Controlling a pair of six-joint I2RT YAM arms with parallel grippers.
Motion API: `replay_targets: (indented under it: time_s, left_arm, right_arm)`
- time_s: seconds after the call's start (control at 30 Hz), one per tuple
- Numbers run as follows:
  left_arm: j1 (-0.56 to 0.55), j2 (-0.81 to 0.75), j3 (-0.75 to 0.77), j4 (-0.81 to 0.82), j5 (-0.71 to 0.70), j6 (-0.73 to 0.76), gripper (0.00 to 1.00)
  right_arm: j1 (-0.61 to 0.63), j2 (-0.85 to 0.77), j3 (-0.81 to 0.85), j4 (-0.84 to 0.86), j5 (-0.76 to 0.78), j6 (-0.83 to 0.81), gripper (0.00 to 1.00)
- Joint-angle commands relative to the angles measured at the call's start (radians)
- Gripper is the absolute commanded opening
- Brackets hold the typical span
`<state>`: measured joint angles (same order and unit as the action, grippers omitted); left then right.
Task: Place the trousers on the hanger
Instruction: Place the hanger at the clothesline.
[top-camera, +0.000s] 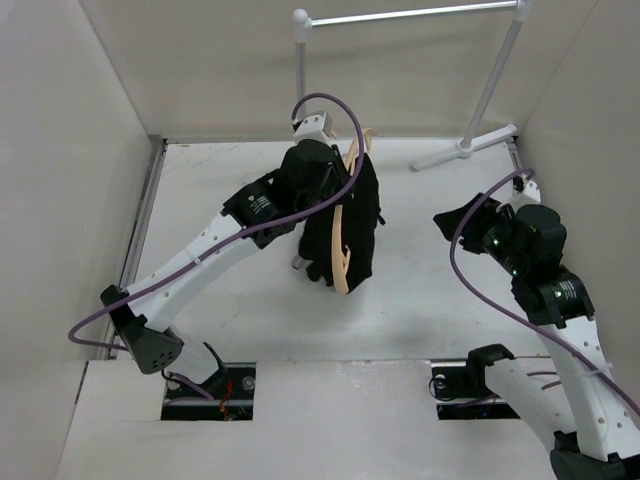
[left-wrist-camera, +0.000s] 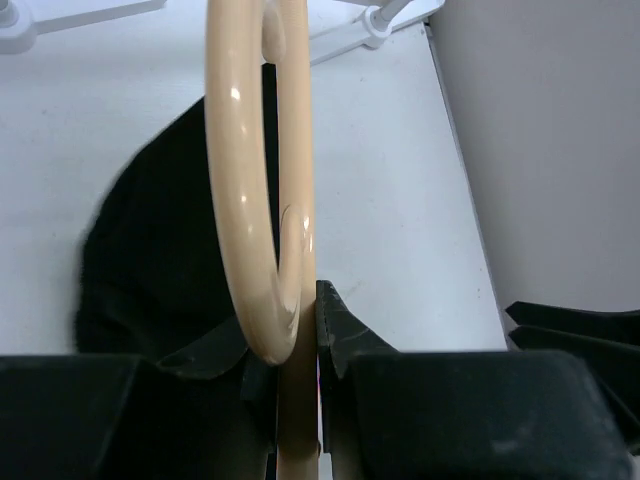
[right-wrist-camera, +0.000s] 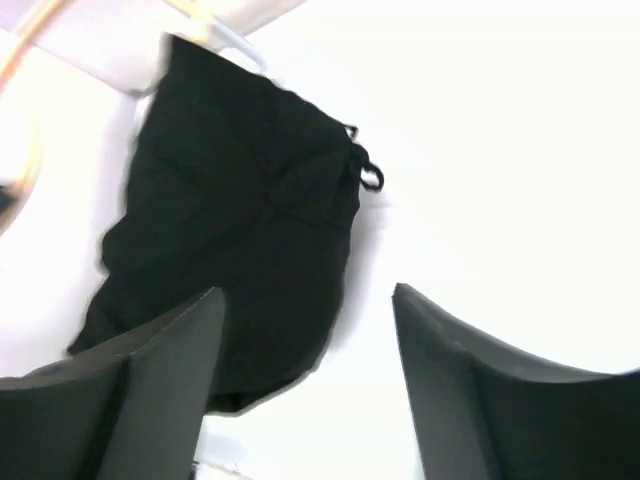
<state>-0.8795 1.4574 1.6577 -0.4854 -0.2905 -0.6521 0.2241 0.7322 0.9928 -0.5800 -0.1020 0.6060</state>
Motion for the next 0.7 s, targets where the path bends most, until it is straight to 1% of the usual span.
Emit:
replay_targets:
  time_s: [0.0, 0.03, 0.07, 0.1, 0.13, 0.17, 0.2, 0.23, 0.27, 0.3, 0.33, 0.43, 0.67]
  left_arm:
    - [0.0, 0.007, 0.102, 0.059, 0.014, 0.034, 0.01]
    - [-0.006, 0.018, 0.117, 0.054, 0.017, 0.038, 0.01]
    - [-0.011, 0.029, 0.131, 0.05, 0.019, 0.043, 0.01]
    - [-0.016, 0.038, 0.145, 0.045, 0.019, 0.046, 0.01]
    - [-0.017, 0.047, 0.158, 0.041, 0.019, 0.048, 0.01]
    - [-0.017, 0.055, 0.171, 0.034, 0.019, 0.051, 0.01]
    - [-0.019, 0.063, 0.184, 0.028, 0.019, 0.052, 0.01]
    - [-0.02, 0.069, 0.198, 0.024, 0.019, 0.057, 0.01]
    - [-0.02, 0.073, 0.208, 0.019, 0.019, 0.062, 0.01]
    - [-0.02, 0.077, 0.215, 0.016, 0.019, 0.066, 0.01]
    - [-0.02, 0.078, 0.221, 0.015, 0.019, 0.069, 0.01]
    - [-0.02, 0.083, 0.231, 0.013, 0.019, 0.075, 0.01]
    - [-0.028, 0.092, 0.226, 0.019, 0.019, 0.077, 0.01]
  right_arm:
    - [0.069, -0.036, 0.063, 0.083, -0.108, 0.02, 0.57]
    - [0.12, -0.036, 0.06, 0.135, -0.152, 0.064, 0.43]
    - [0.173, -0.033, 0.052, 0.194, -0.175, 0.105, 0.35]
    - [0.227, -0.022, 0.043, 0.259, -0.183, 0.135, 0.29]
    - [0.282, -0.007, 0.038, 0.313, -0.183, 0.152, 0.28]
    - [0.337, 0.012, 0.035, 0.356, -0.18, 0.156, 0.31]
    - [0.387, 0.036, 0.04, 0.386, -0.17, 0.156, 0.36]
    - [0.431, 0.059, 0.046, 0.408, -0.151, 0.149, 0.45]
    - [0.468, 0.081, 0.05, 0.428, -0.13, 0.137, 0.57]
    - [0.496, 0.105, 0.058, 0.44, -0.107, 0.126, 0.64]
    - [0.513, 0.133, 0.069, 0.445, -0.094, 0.12, 0.67]
    - [0.522, 0.2, 0.096, 0.466, -0.074, 0.103, 0.72]
    - [0.537, 0.297, 0.124, 0.525, -0.097, 0.11, 0.72]
